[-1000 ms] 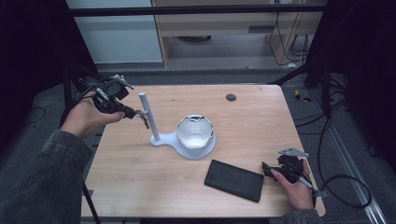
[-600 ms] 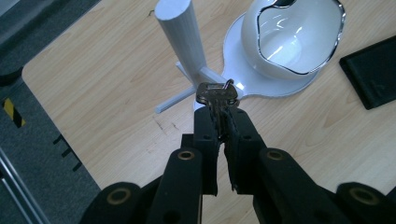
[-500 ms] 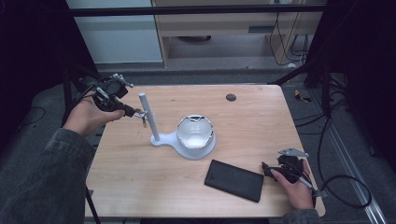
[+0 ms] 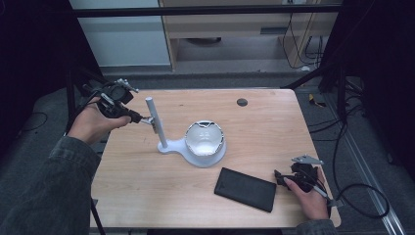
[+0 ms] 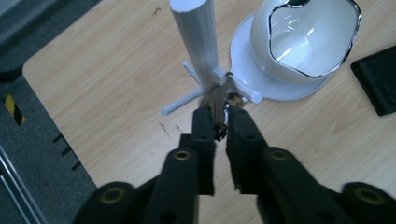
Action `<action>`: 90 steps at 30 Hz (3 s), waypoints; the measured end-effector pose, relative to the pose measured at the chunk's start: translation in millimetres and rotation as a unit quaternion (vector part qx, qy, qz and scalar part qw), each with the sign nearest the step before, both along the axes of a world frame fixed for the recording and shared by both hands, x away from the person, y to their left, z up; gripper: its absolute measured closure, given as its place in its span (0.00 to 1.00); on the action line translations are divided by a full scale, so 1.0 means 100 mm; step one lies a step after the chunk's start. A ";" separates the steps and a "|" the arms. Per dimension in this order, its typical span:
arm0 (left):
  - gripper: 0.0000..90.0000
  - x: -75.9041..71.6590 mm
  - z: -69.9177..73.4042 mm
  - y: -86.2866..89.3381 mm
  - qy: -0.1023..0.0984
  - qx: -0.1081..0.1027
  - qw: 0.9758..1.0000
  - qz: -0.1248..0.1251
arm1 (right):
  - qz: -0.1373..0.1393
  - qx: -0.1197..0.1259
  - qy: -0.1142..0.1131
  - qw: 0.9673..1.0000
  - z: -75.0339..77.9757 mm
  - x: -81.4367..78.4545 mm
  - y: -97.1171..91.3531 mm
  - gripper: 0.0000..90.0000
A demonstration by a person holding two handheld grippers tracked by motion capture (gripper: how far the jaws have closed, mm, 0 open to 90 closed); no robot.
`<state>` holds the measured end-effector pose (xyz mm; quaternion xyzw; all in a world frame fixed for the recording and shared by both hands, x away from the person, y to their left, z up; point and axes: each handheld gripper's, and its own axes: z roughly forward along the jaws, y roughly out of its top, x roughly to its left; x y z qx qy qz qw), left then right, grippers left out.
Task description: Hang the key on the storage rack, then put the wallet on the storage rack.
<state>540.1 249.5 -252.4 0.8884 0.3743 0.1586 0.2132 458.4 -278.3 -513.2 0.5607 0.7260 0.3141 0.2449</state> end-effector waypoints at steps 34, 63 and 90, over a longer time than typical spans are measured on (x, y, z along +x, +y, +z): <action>0.13 -0.97 -1.10 -0.10 -0.047 -0.083 0.995 -0.041 | -0.011 -0.005 -0.029 1.000 0.10 -0.07 0.01 0.10; 0.15 -1.08 -2.20 -1.45 -0.022 -0.145 0.976 -0.161 | 0.043 0.004 -0.087 0.995 0.33 -0.31 0.22 0.18; 0.91 -1.17 -2.28 -1.51 -0.005 -0.142 0.978 -0.150 | 0.079 -0.003 -0.090 0.993 0.34 -0.31 0.30 0.38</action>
